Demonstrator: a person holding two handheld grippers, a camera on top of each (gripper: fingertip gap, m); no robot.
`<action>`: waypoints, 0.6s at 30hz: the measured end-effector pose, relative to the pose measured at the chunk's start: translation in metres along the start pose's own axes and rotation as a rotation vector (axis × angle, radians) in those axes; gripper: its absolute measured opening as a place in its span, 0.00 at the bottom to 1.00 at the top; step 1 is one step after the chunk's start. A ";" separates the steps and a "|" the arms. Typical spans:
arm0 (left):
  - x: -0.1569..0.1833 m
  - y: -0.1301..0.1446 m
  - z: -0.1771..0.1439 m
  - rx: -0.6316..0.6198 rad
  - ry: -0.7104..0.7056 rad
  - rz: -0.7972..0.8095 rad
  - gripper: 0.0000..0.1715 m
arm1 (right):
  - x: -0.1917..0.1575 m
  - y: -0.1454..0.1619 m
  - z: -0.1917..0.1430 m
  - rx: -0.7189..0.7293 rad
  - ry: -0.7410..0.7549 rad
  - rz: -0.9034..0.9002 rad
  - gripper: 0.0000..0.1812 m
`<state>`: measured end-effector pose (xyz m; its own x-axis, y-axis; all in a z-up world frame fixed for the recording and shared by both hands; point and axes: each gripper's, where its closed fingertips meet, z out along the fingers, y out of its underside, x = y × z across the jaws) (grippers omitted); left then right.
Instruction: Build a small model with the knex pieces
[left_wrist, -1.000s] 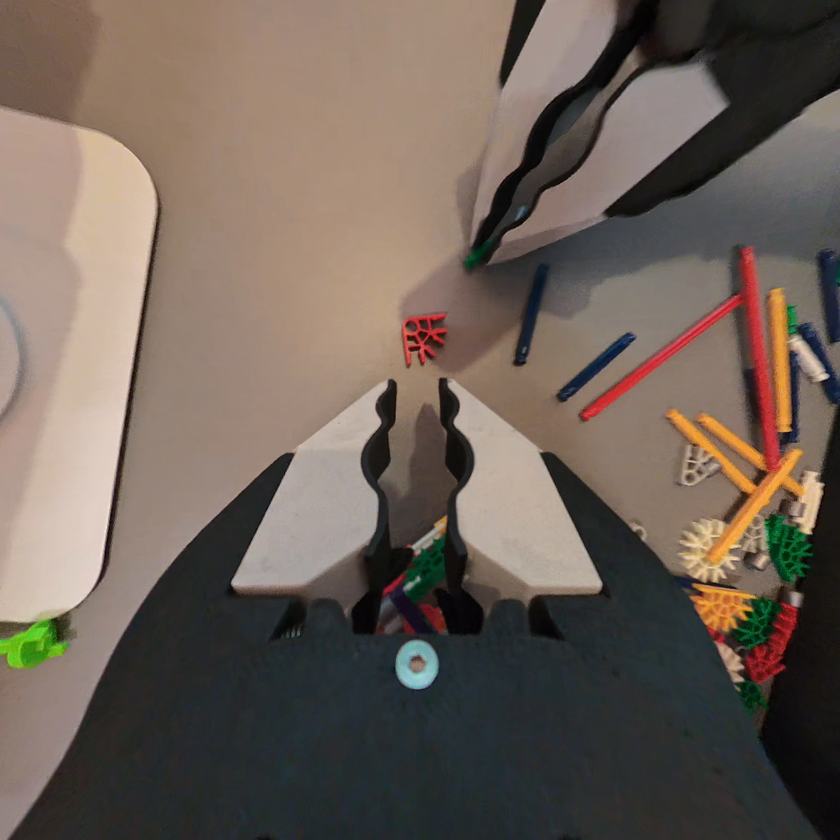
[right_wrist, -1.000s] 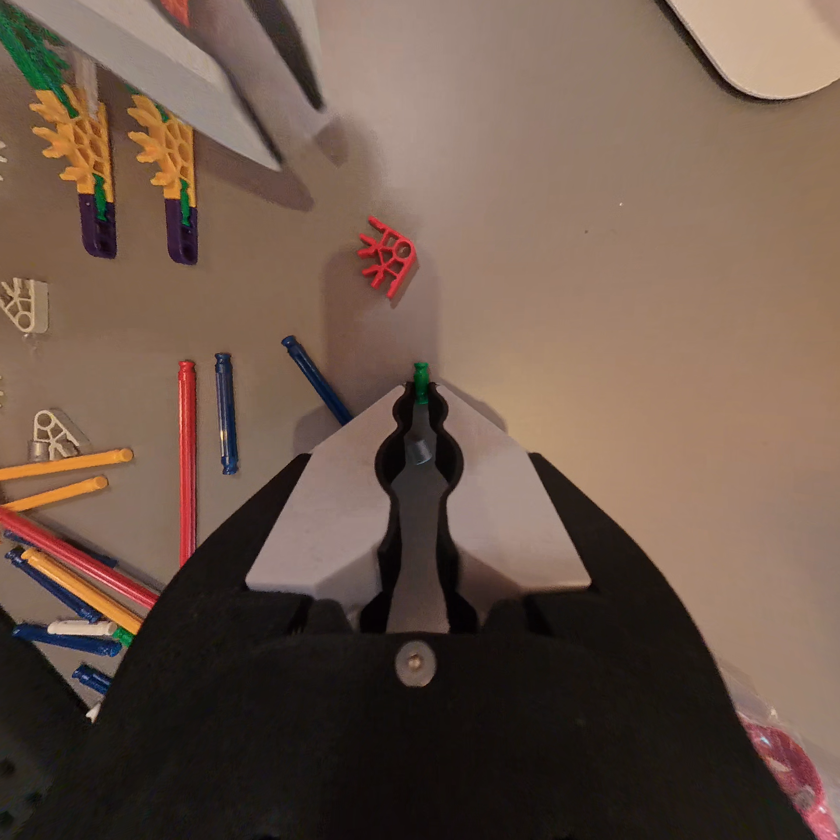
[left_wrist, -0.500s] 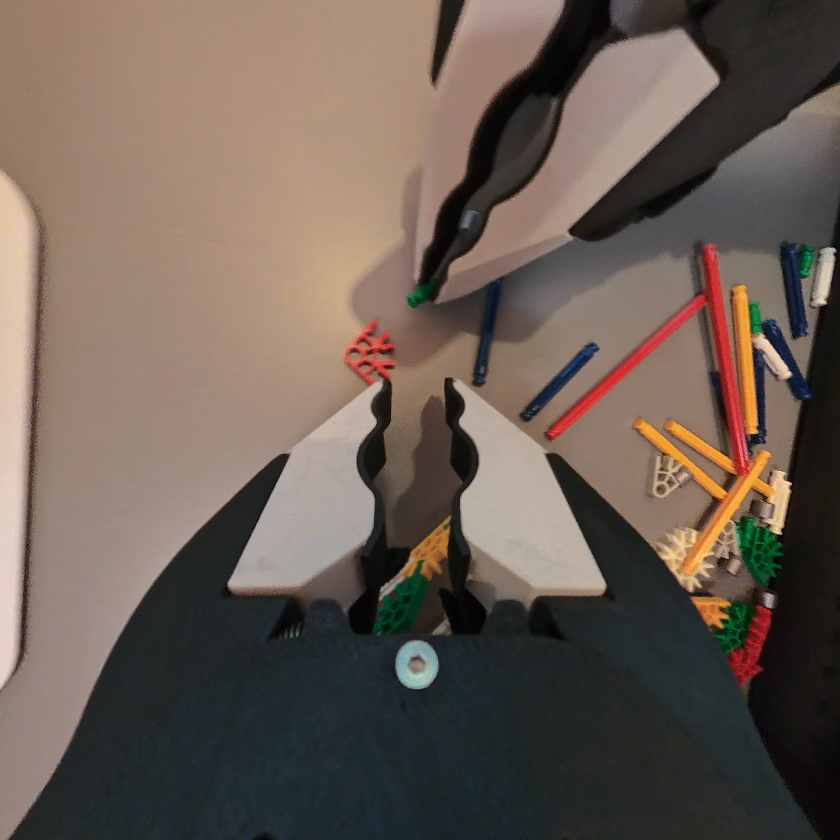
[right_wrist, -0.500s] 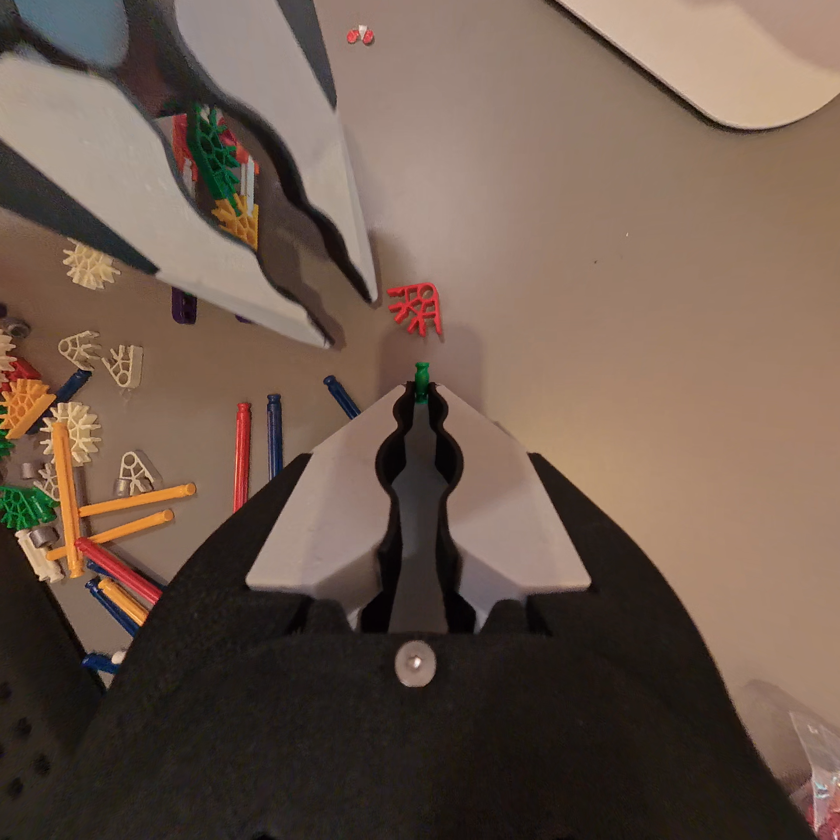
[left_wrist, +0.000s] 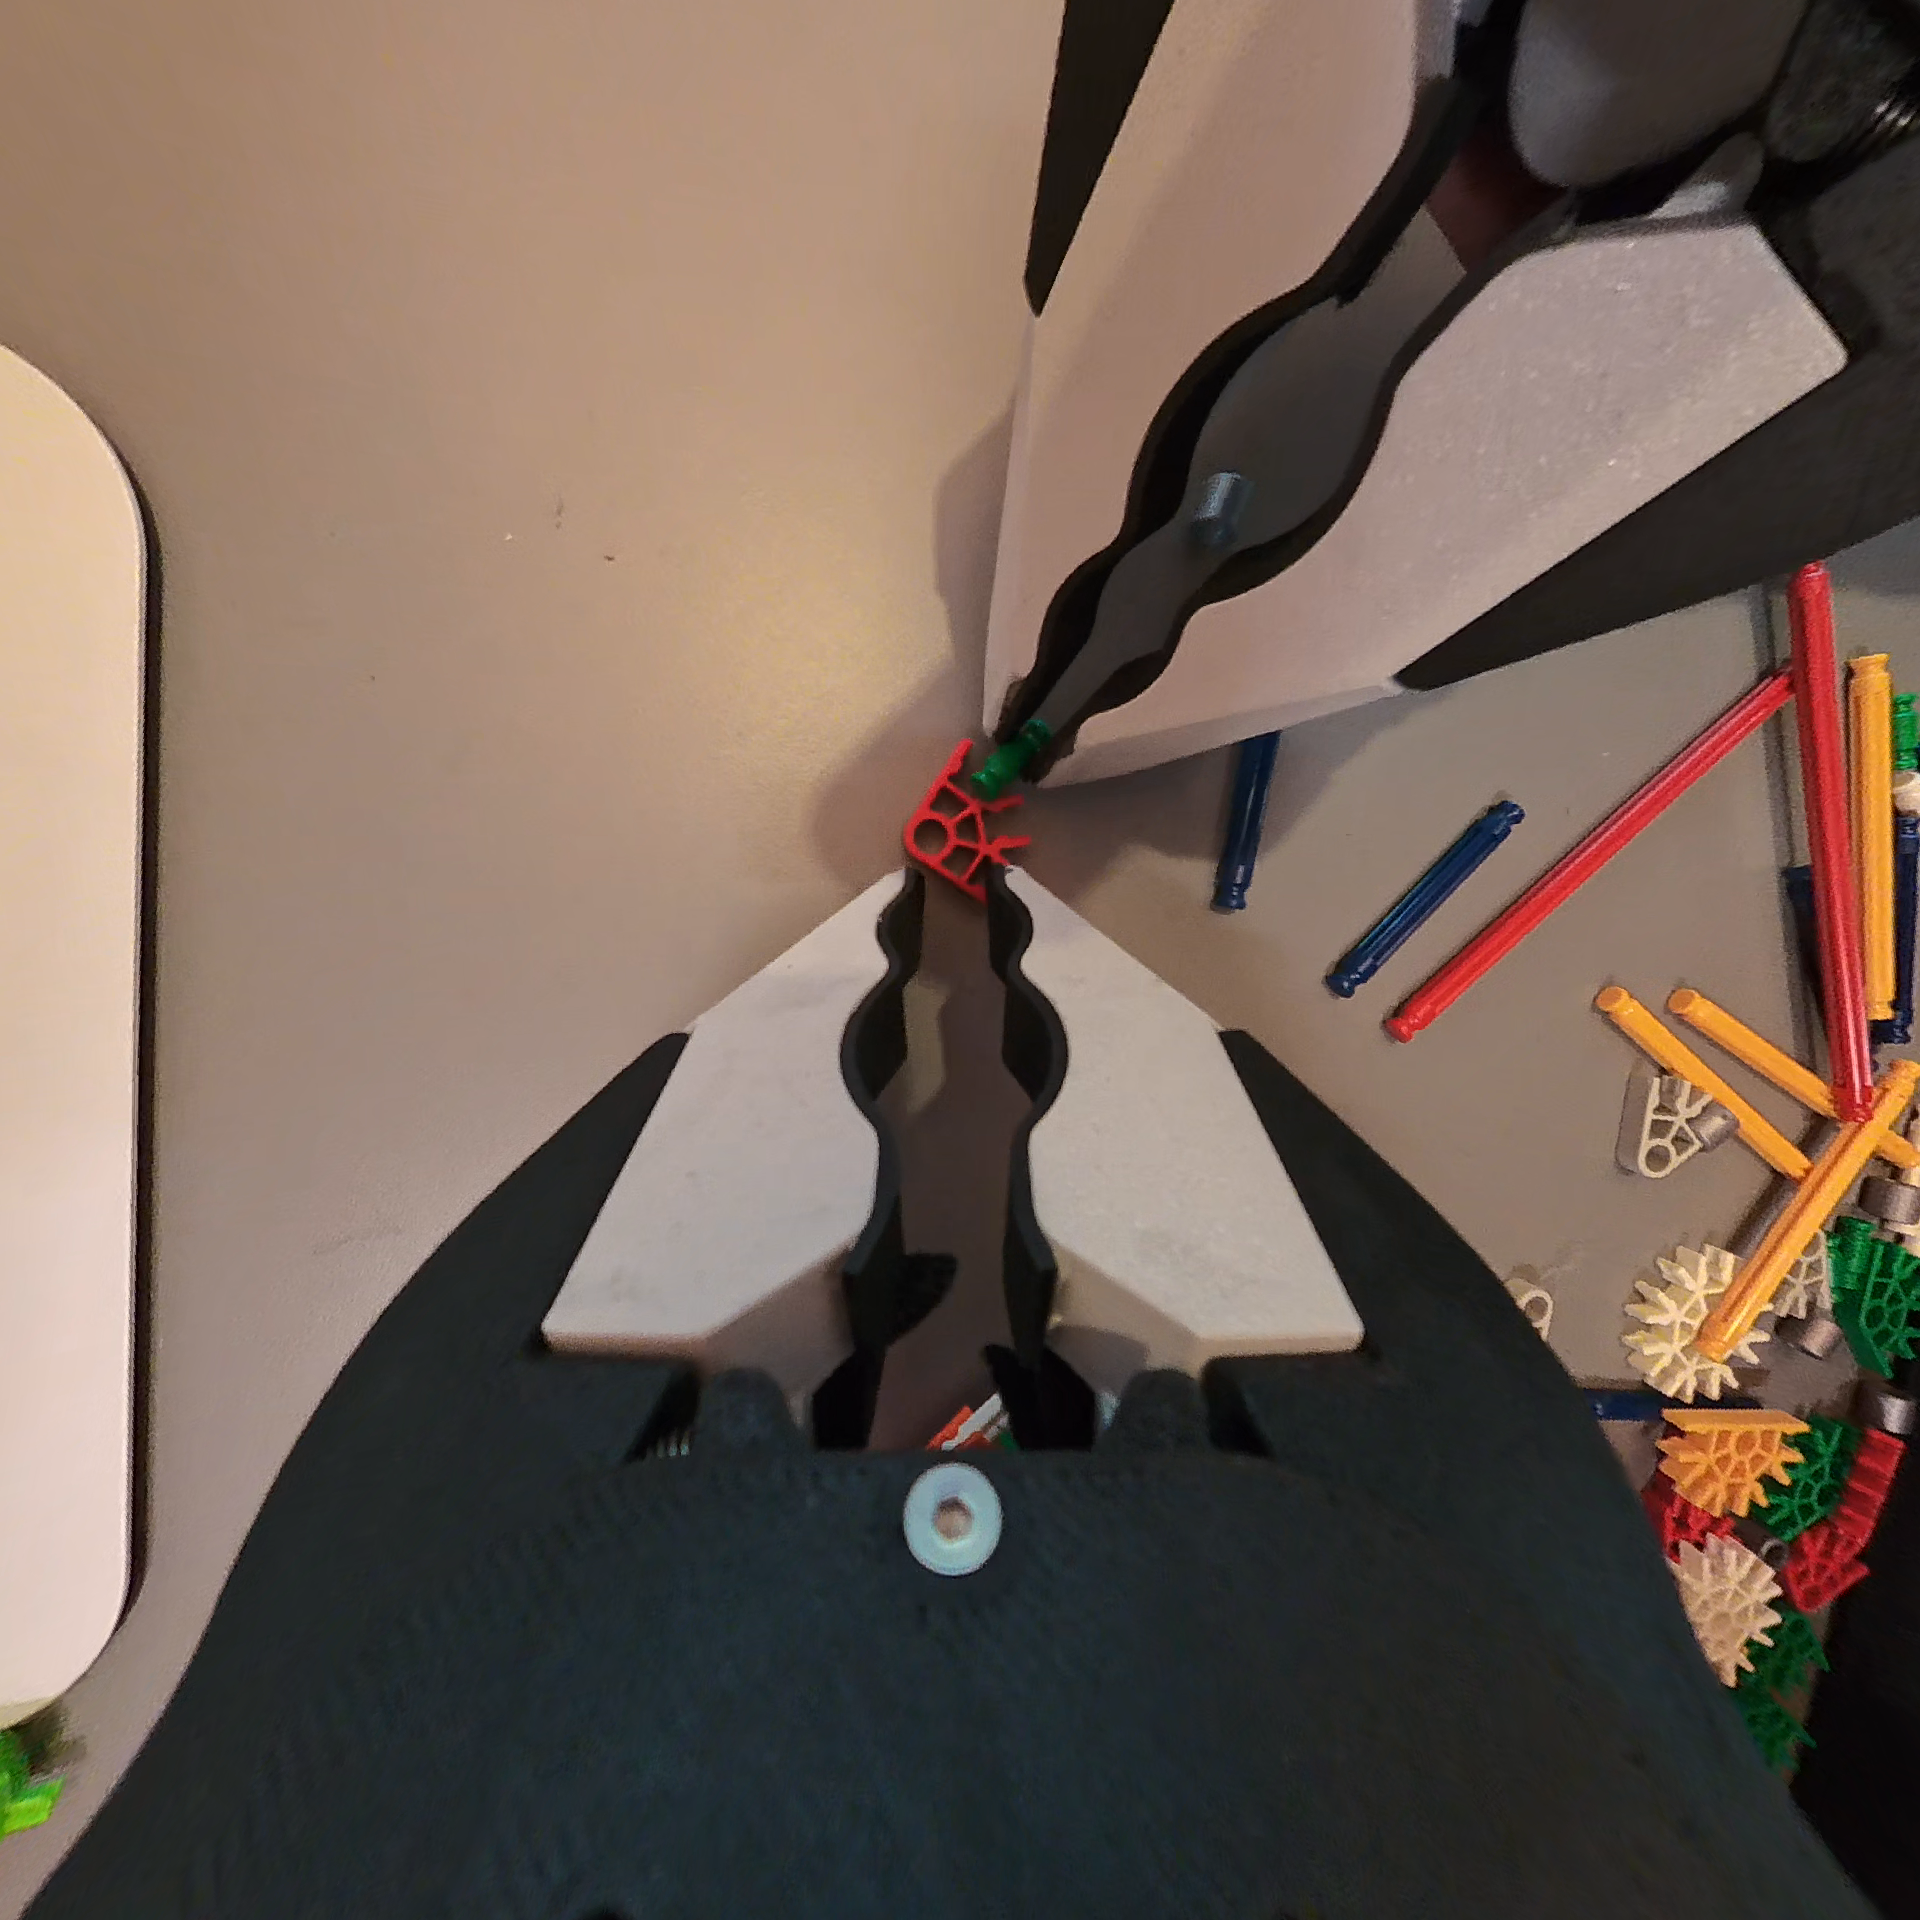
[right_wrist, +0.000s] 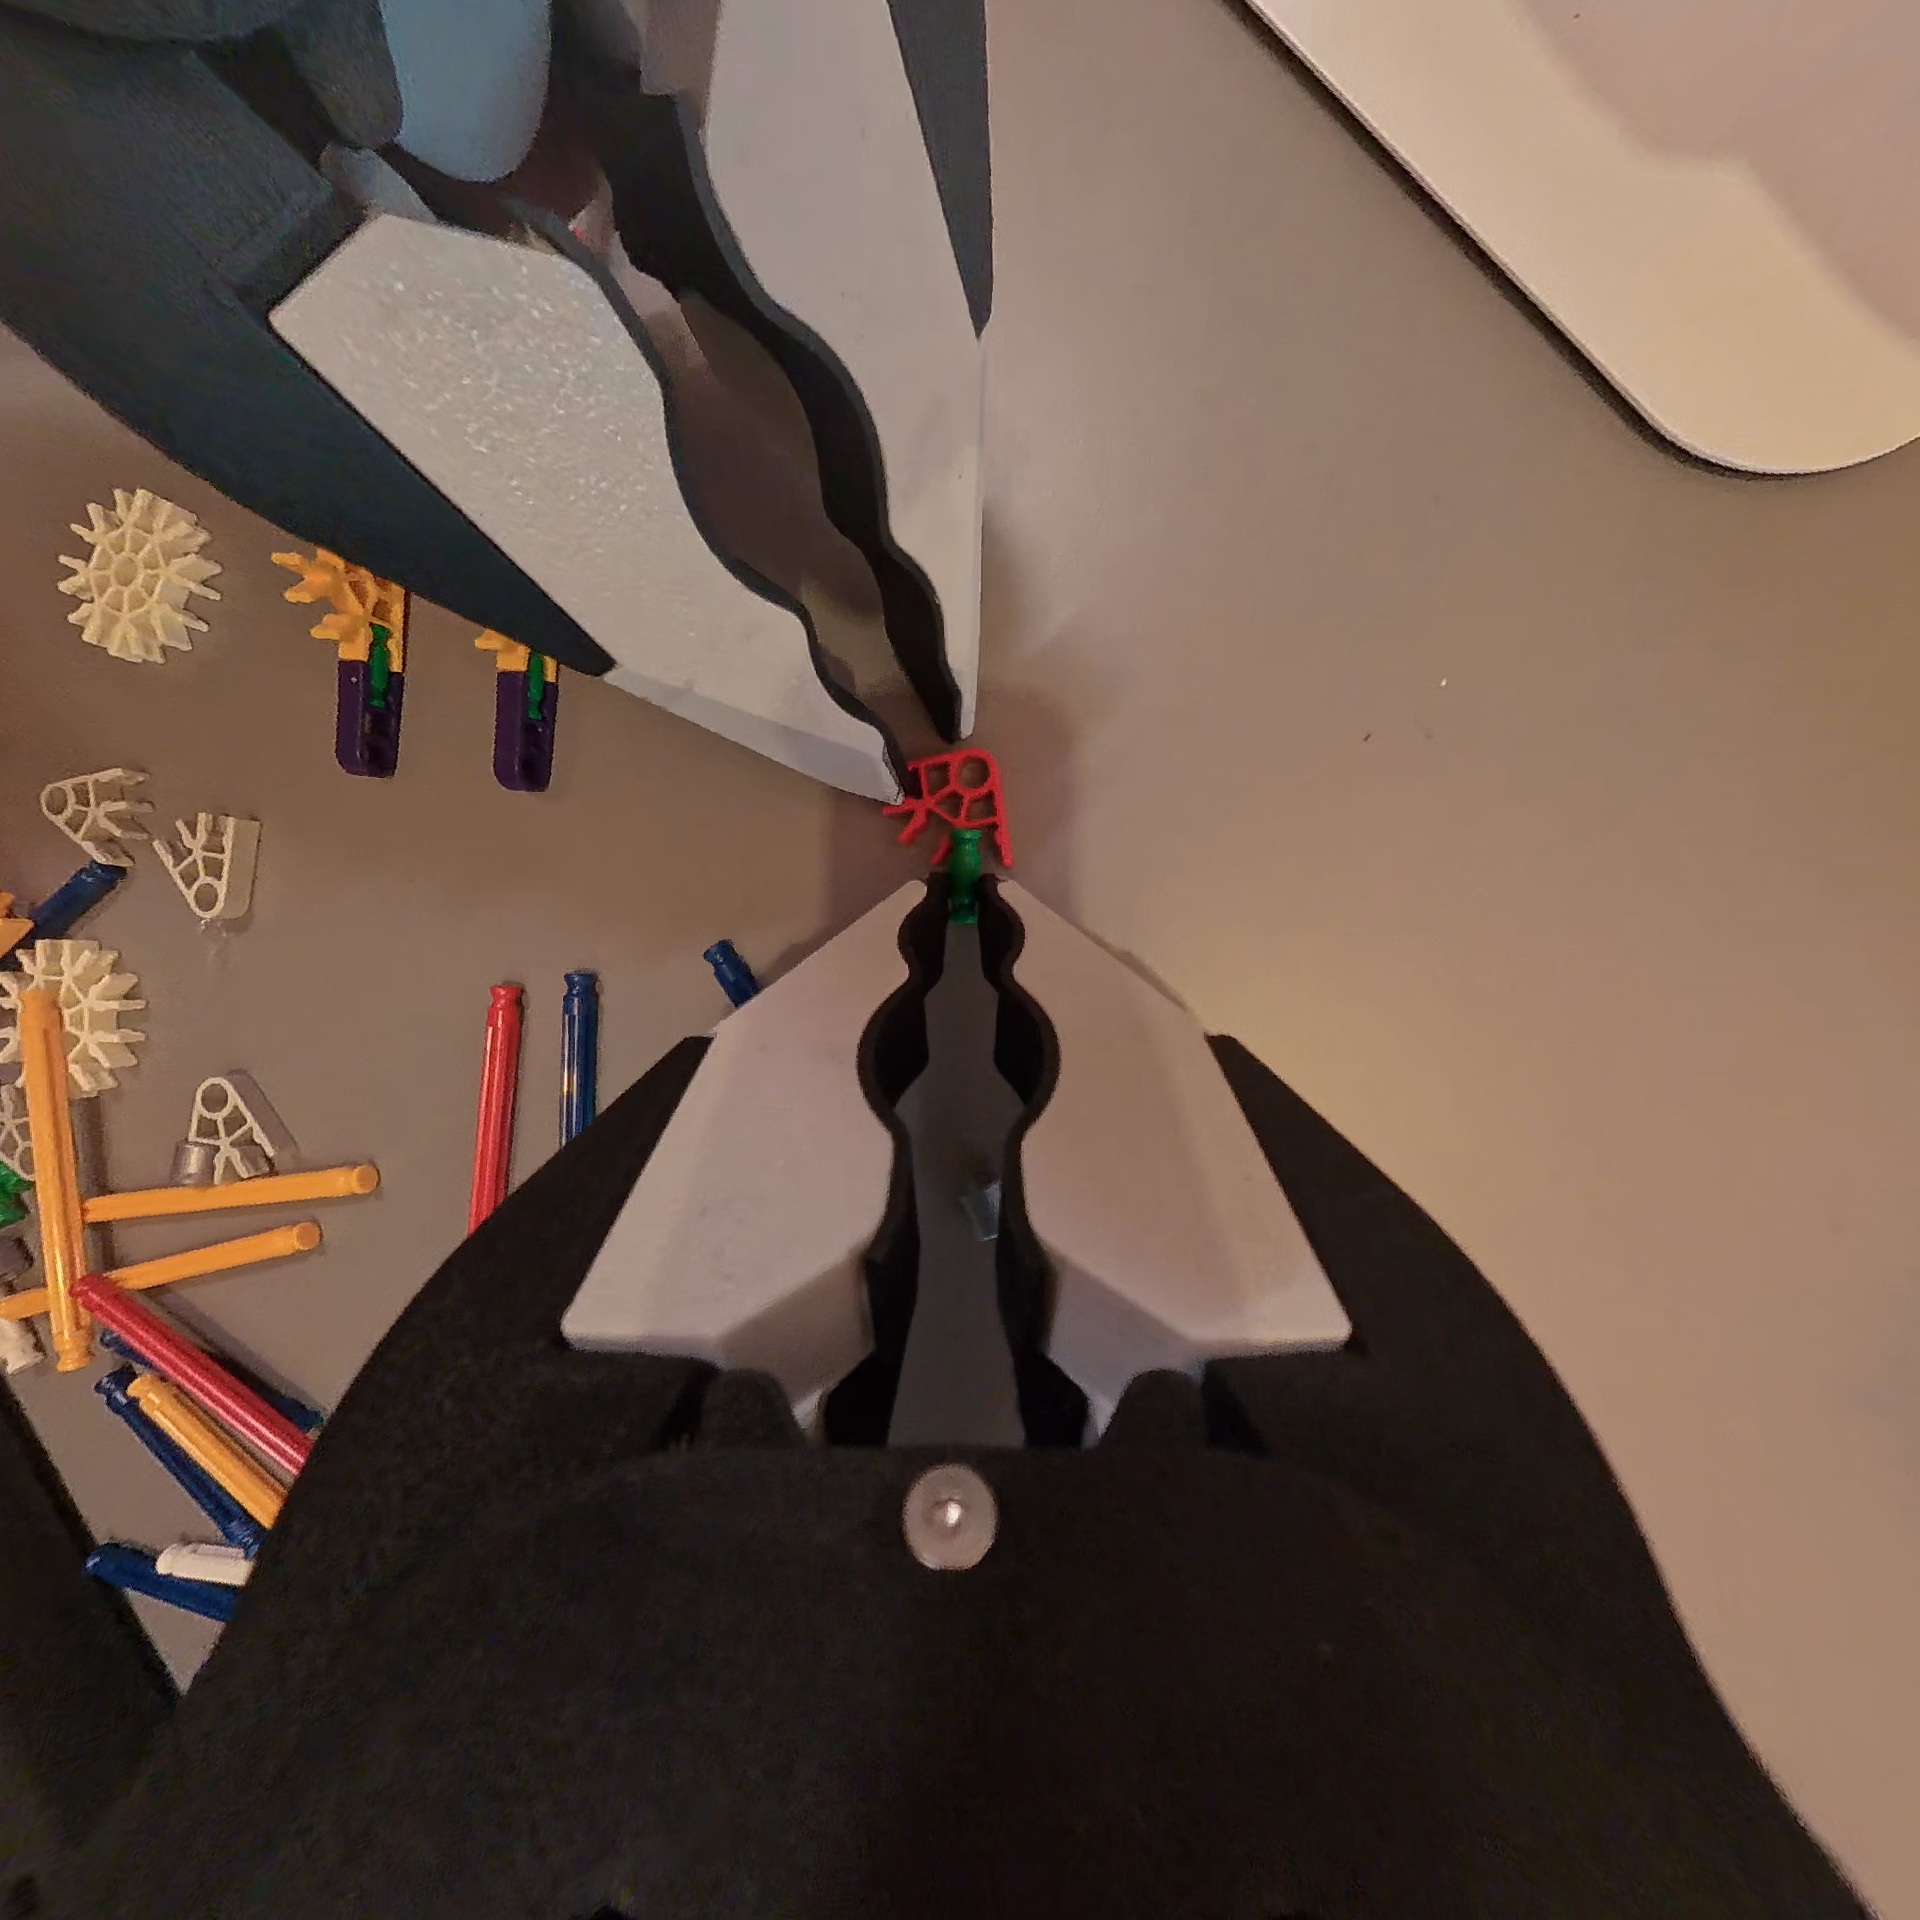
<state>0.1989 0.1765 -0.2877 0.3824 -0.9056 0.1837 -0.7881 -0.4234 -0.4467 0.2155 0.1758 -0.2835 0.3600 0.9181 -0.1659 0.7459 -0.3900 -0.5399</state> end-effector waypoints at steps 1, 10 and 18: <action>0.001 0.000 0.000 -0.005 0.005 0.006 0.05 | 0.000 0.000 0.000 -0.003 0.000 -0.004 0.02; -0.001 -0.013 -0.011 0.040 0.053 -0.024 0.05 | 0.007 -0.001 -0.004 -0.066 0.007 -0.089 0.02; 0.002 -0.016 -0.006 0.062 0.098 -0.059 0.04 | 0.005 -0.001 0.002 -0.098 -0.015 -0.137 0.02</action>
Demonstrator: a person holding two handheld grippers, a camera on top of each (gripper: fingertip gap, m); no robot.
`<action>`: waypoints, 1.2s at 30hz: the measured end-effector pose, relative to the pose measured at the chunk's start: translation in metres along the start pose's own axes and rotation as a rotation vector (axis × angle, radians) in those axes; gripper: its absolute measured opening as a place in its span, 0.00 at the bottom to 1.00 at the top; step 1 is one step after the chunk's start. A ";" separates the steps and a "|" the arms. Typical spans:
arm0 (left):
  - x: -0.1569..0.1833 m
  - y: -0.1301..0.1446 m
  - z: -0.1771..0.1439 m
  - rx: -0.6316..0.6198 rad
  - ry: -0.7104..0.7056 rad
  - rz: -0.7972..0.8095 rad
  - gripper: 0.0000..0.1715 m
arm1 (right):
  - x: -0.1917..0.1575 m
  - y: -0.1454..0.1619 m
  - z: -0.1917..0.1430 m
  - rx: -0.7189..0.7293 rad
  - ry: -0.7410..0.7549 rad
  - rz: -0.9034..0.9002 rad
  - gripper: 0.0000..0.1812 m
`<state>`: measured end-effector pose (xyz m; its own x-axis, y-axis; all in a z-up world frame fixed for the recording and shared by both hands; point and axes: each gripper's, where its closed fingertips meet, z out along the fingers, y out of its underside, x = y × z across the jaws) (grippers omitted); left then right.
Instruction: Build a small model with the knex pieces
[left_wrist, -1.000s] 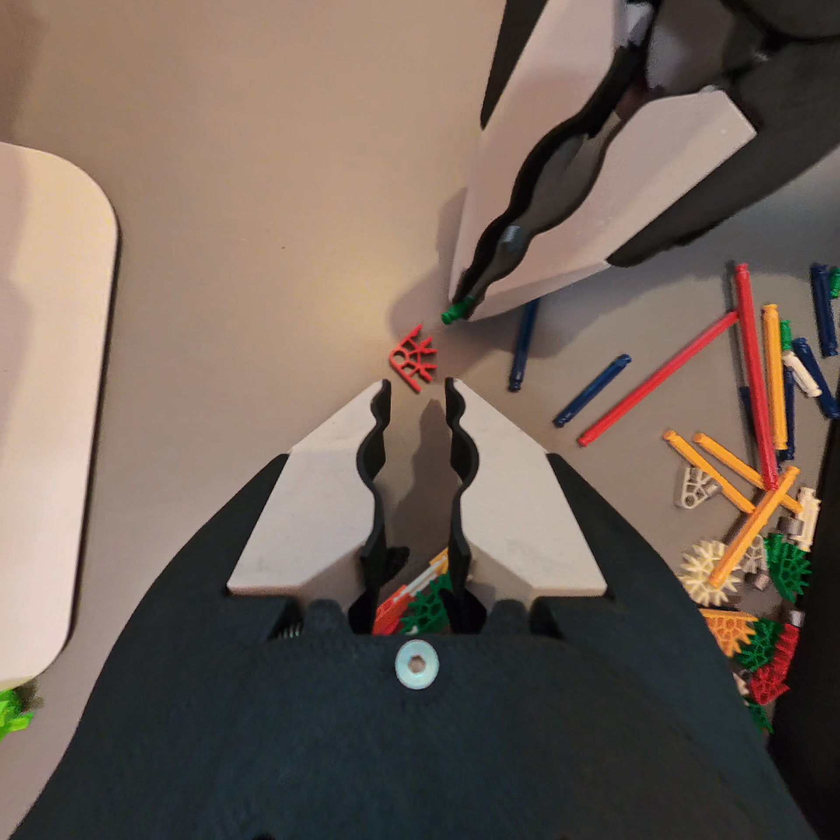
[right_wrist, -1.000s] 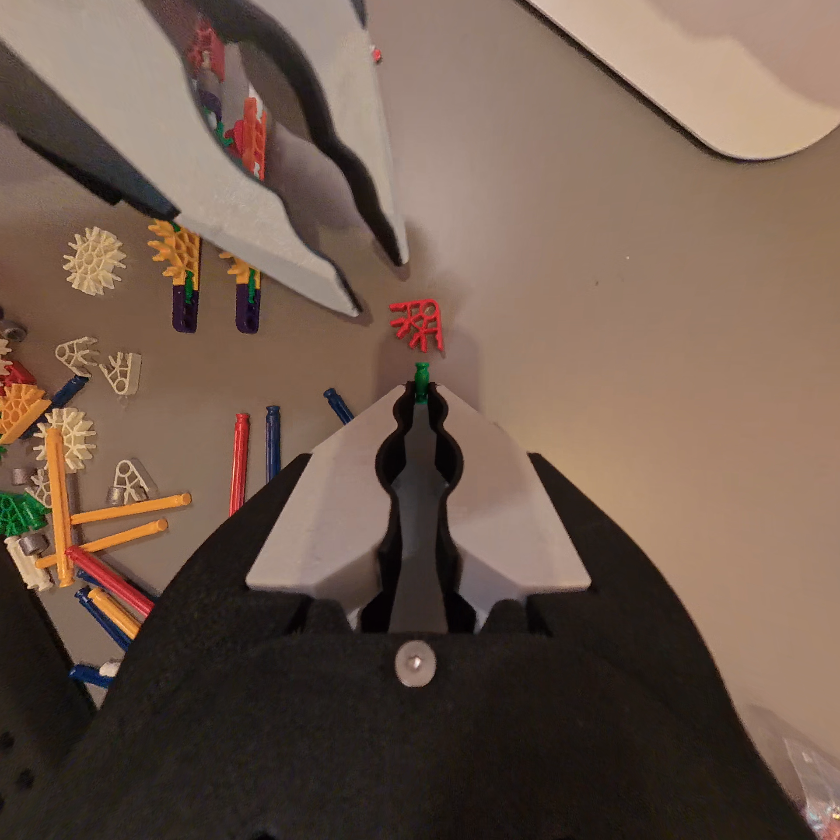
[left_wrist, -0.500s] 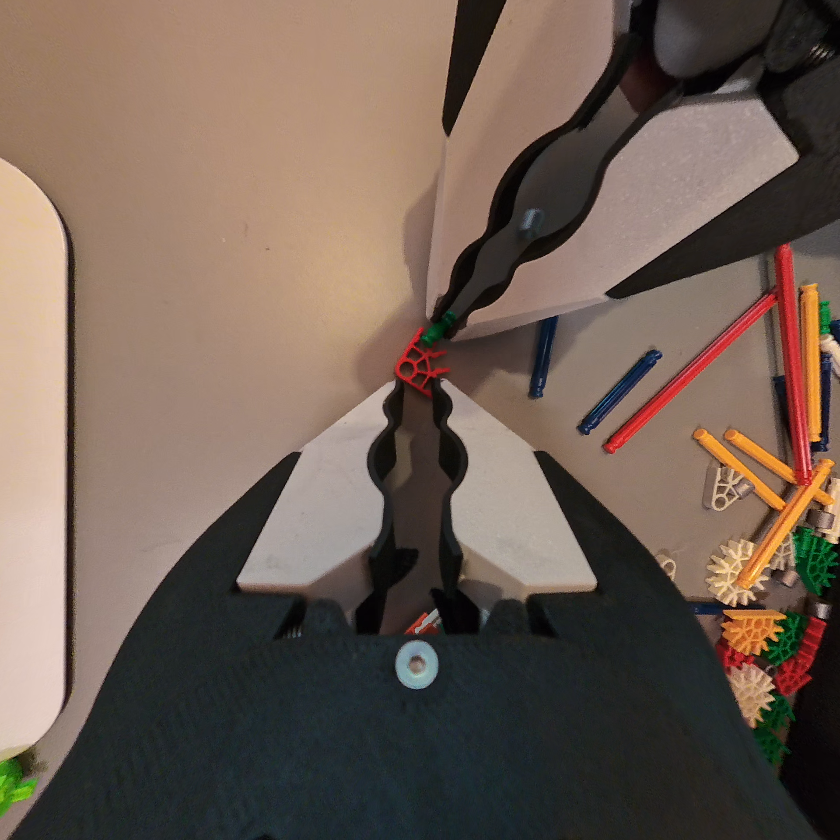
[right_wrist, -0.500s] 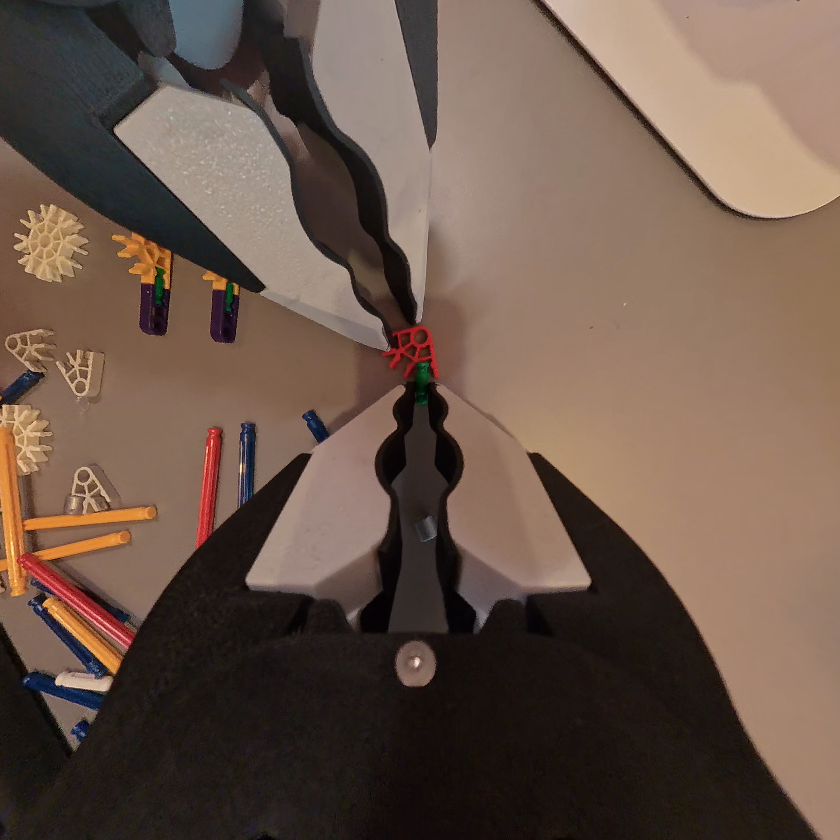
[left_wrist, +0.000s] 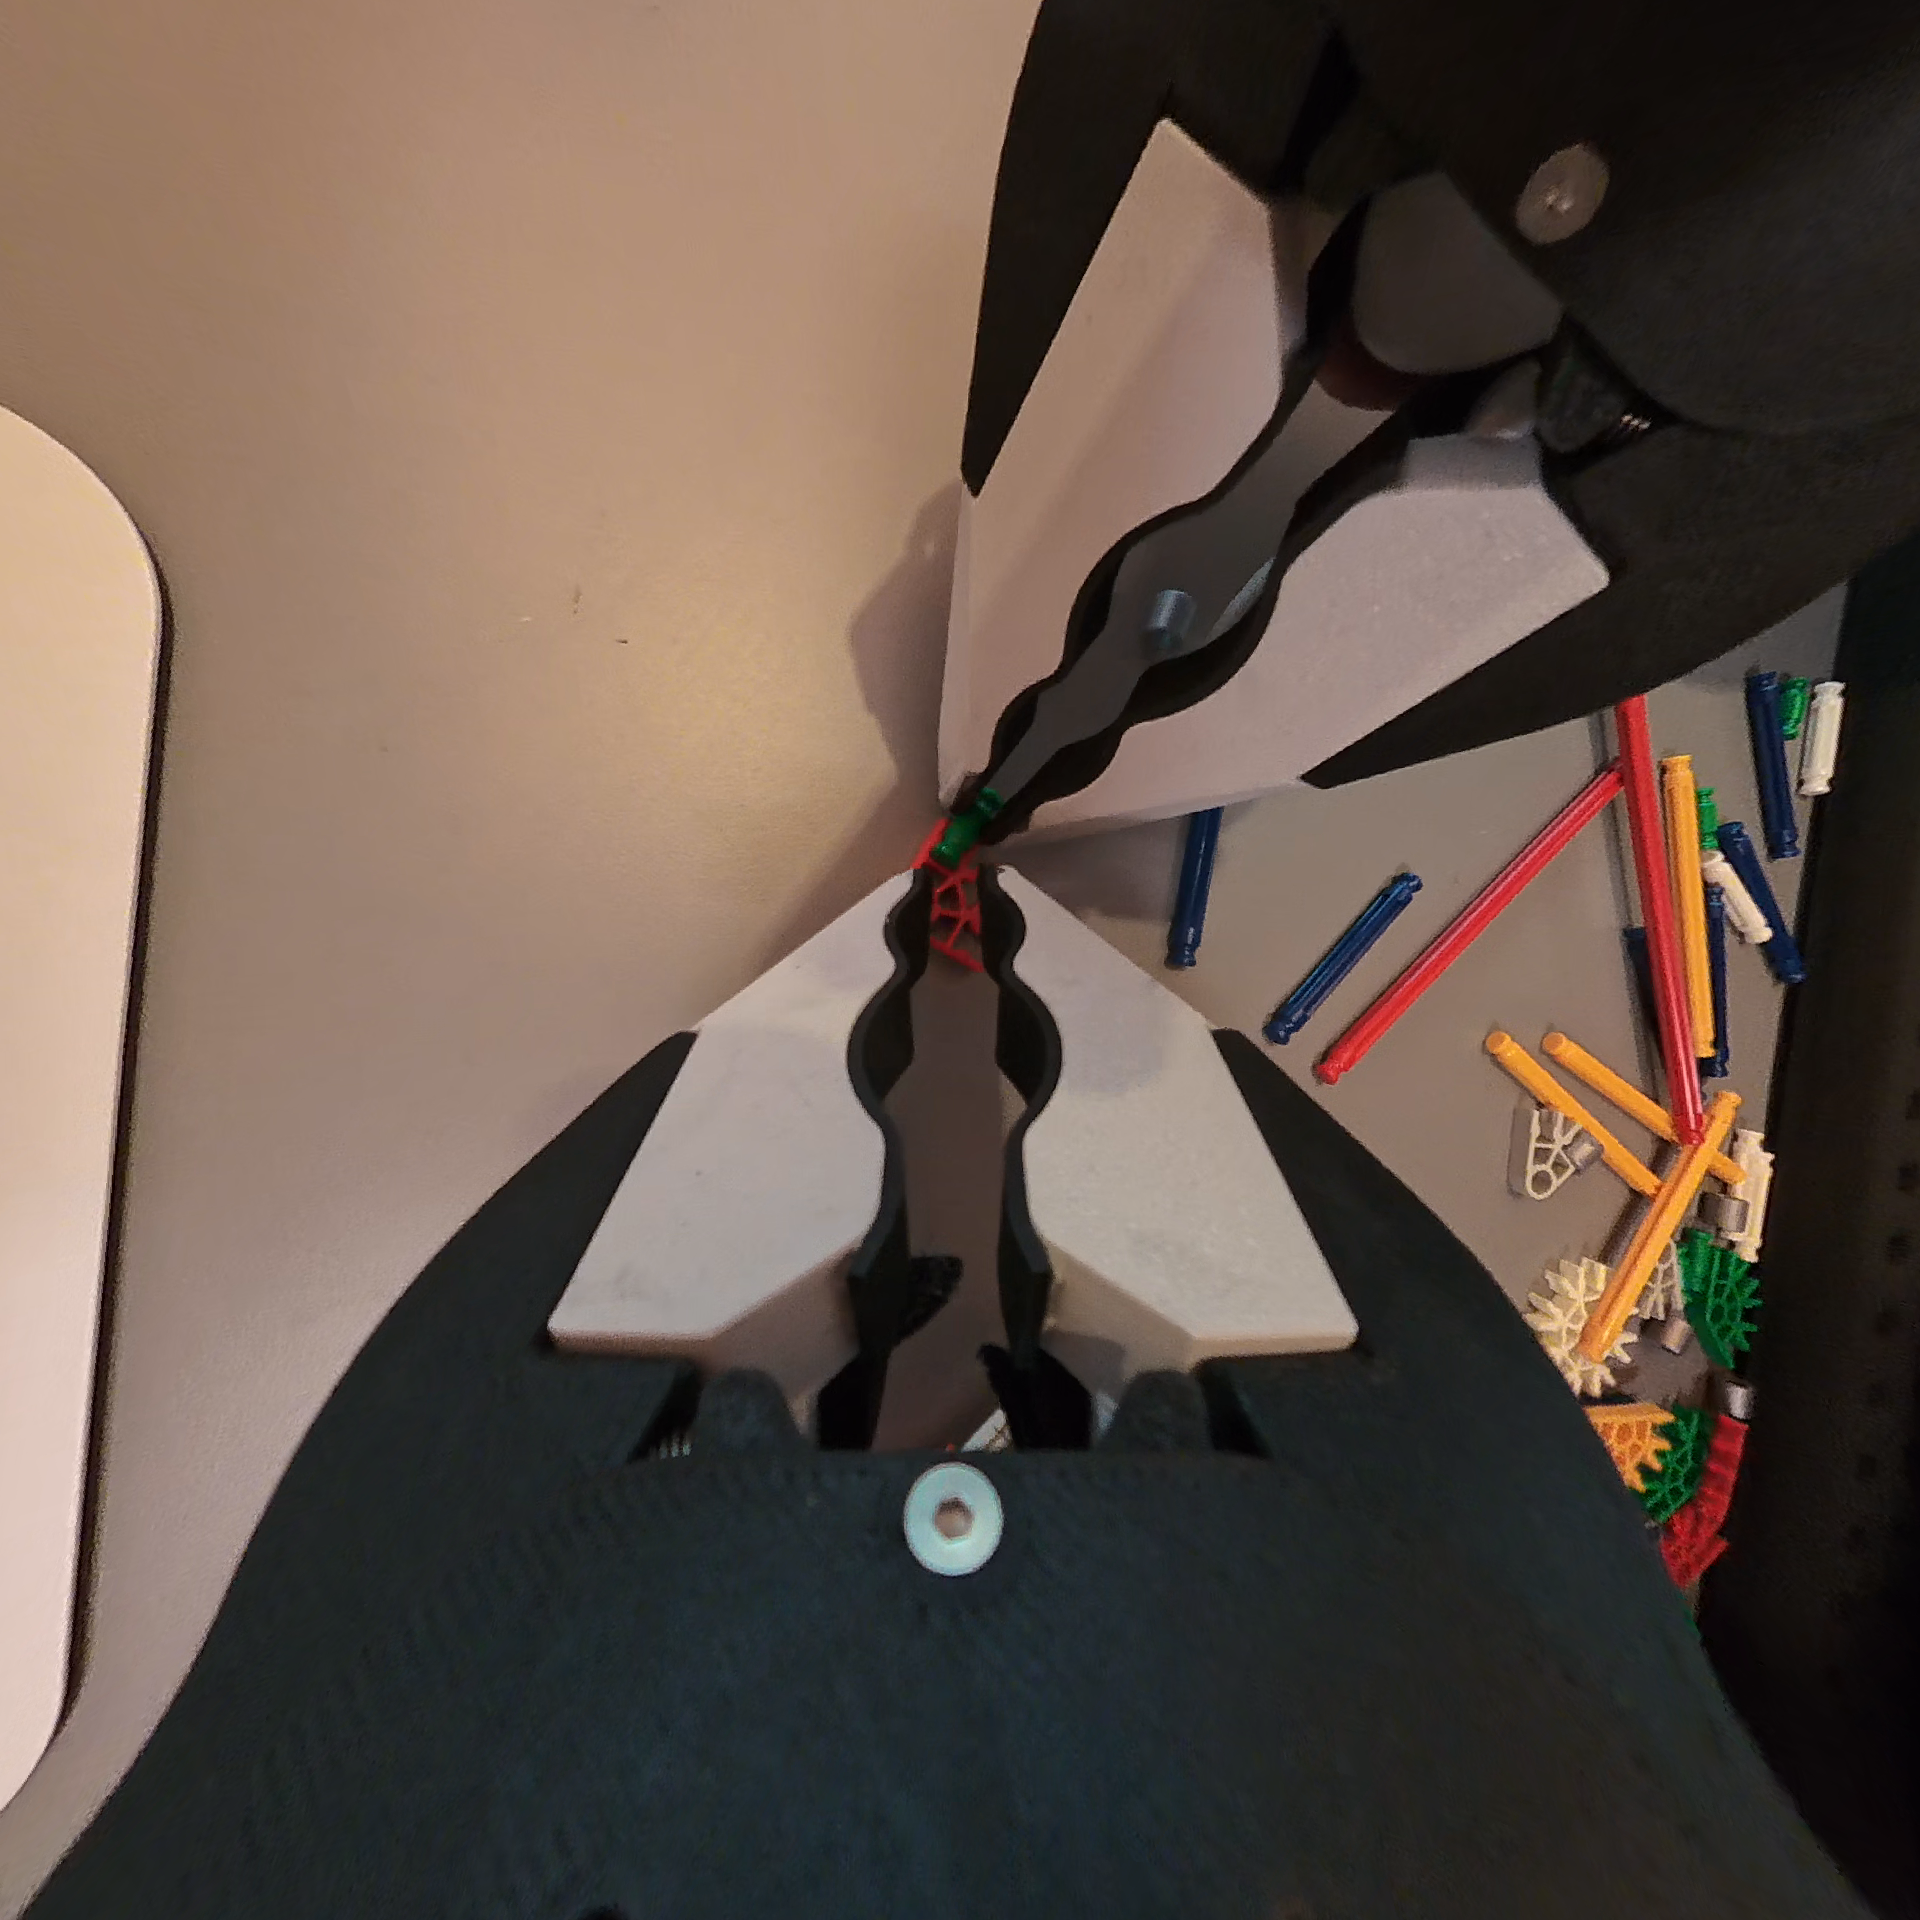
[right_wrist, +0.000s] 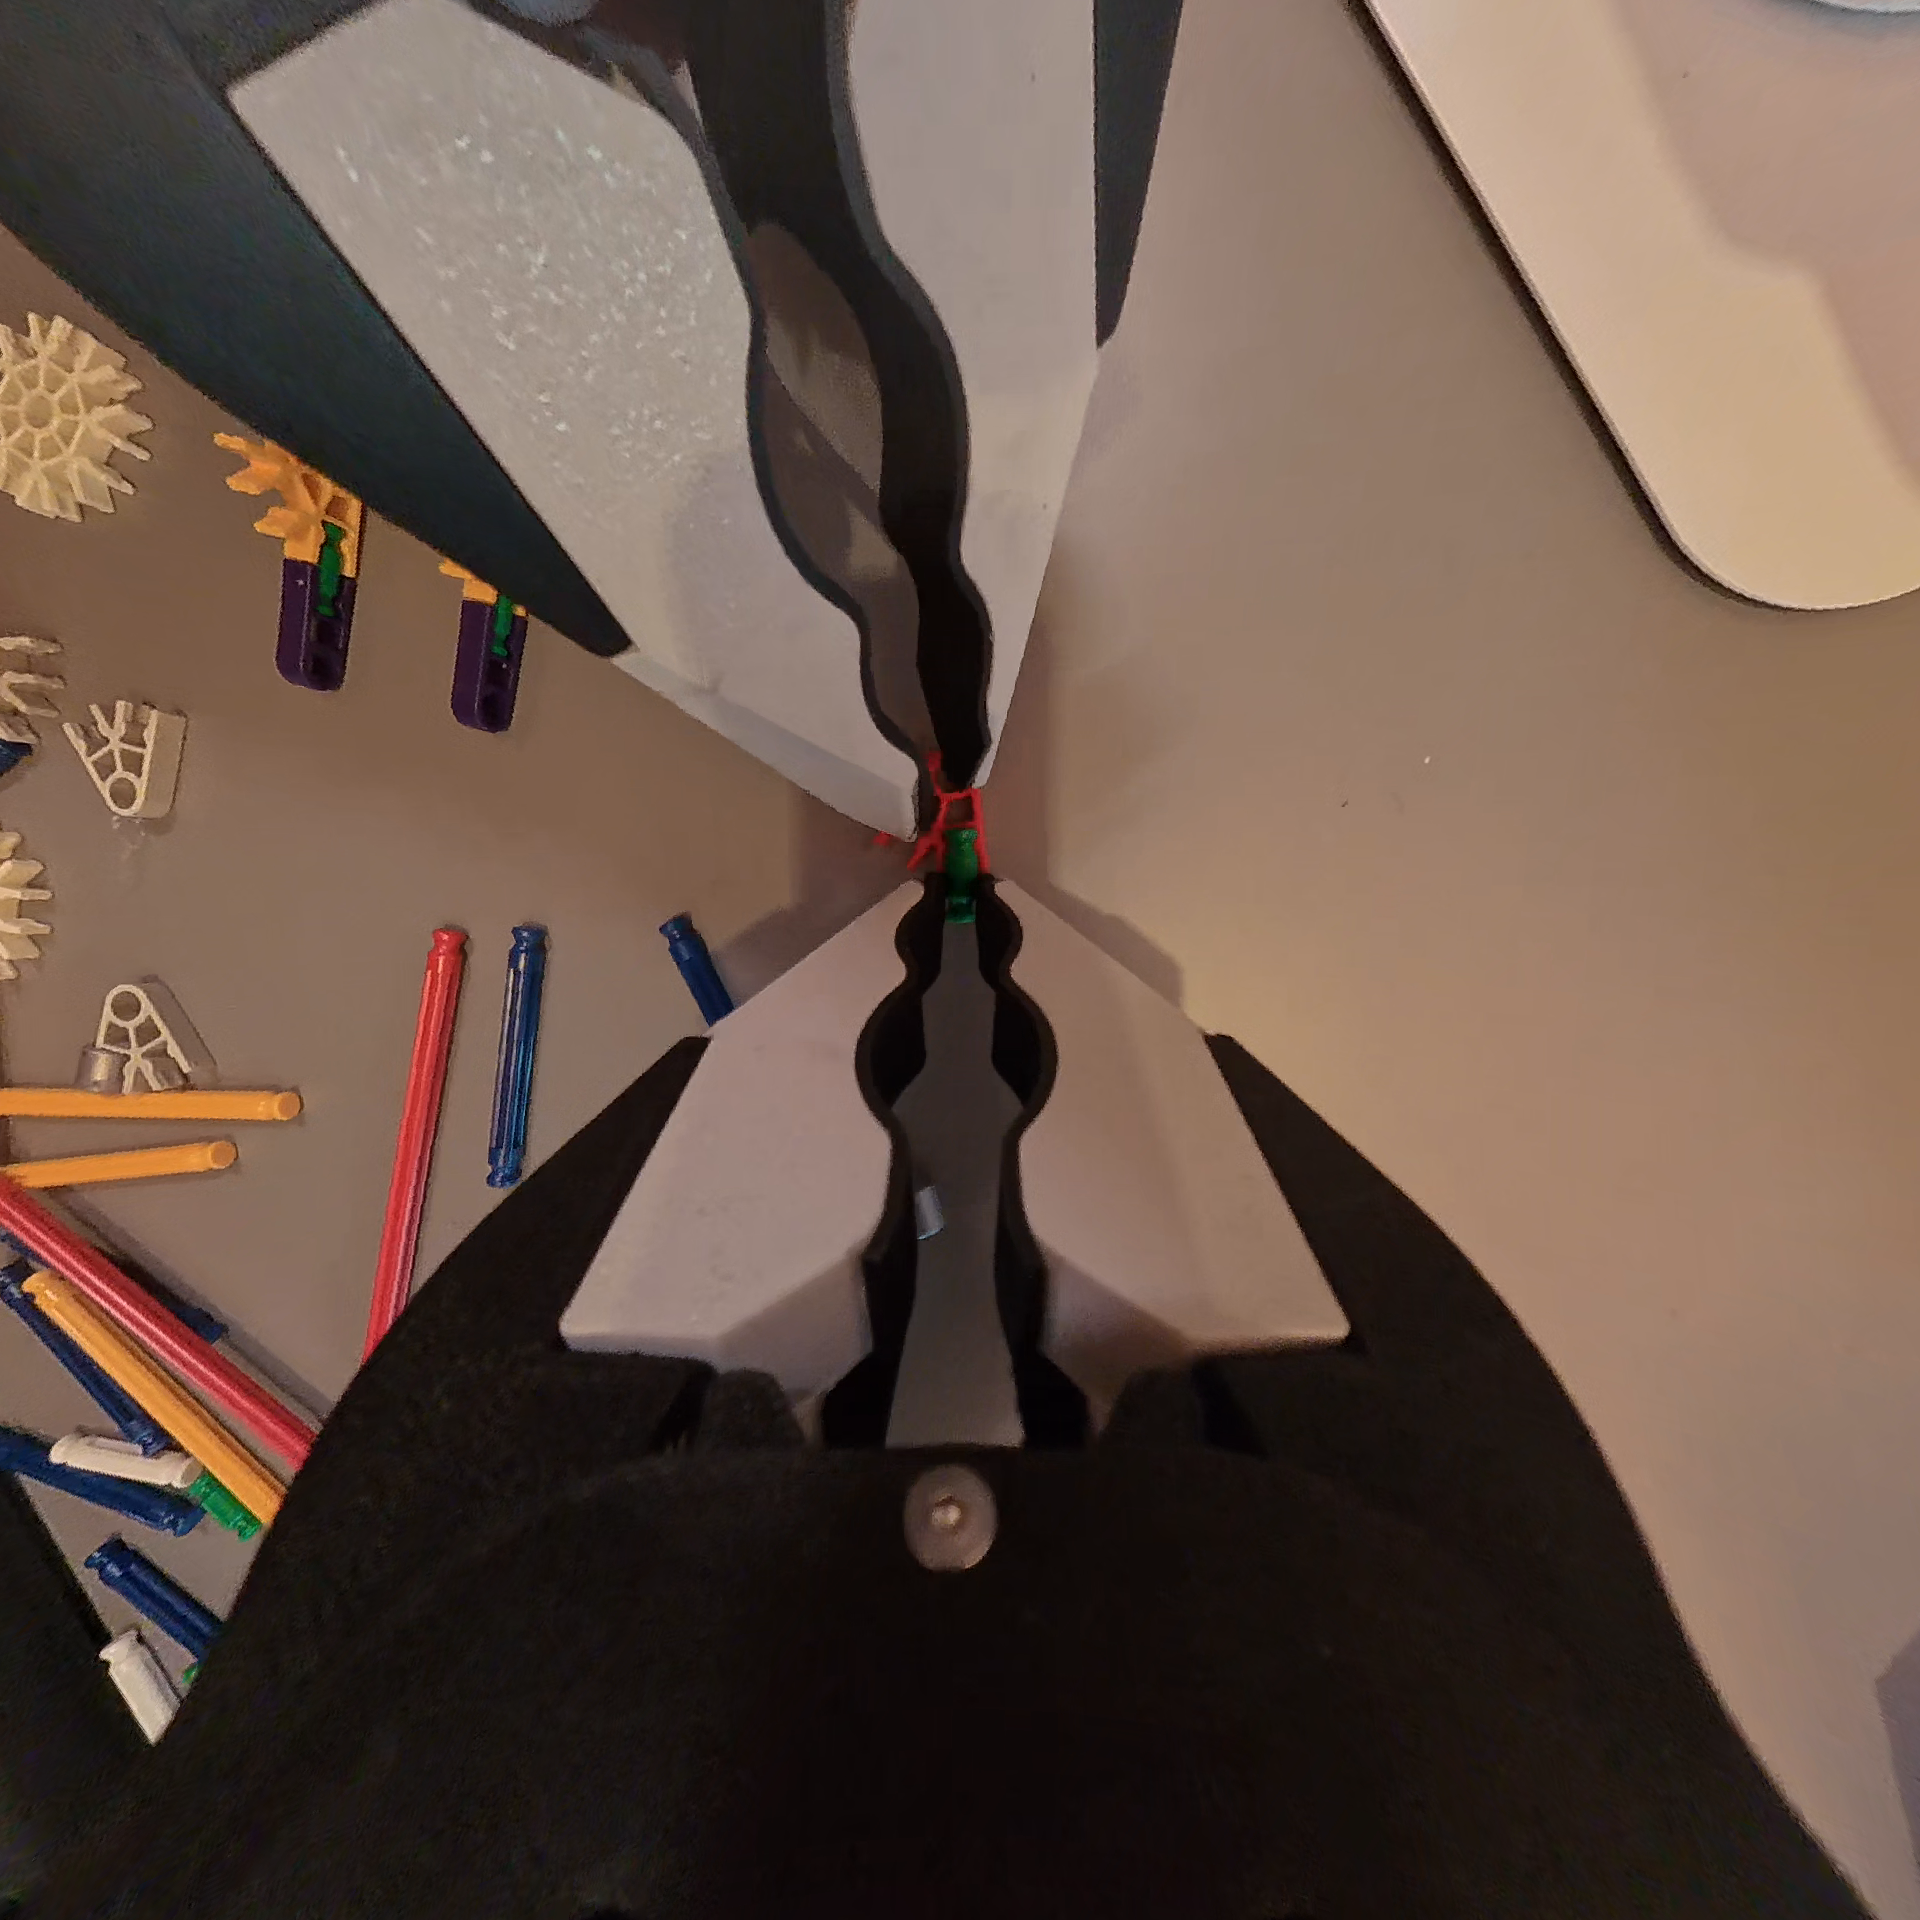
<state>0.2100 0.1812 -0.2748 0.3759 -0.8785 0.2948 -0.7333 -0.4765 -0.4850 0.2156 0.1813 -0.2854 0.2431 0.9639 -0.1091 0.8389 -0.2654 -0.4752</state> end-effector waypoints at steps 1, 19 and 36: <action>-0.001 0.001 0.001 -0.006 -0.004 0.002 0.03 | 0.000 0.000 0.001 -0.005 -0.002 -0.003 0.02; -0.002 0.008 0.011 -0.038 -0.001 -0.022 0.00 | -0.002 0.000 0.003 0.036 -0.066 0.057 0.02; -0.018 0.039 -0.020 -0.114 -0.011 0.010 0.01 | -0.013 -0.023 0.005 0.089 -0.089 0.098 0.02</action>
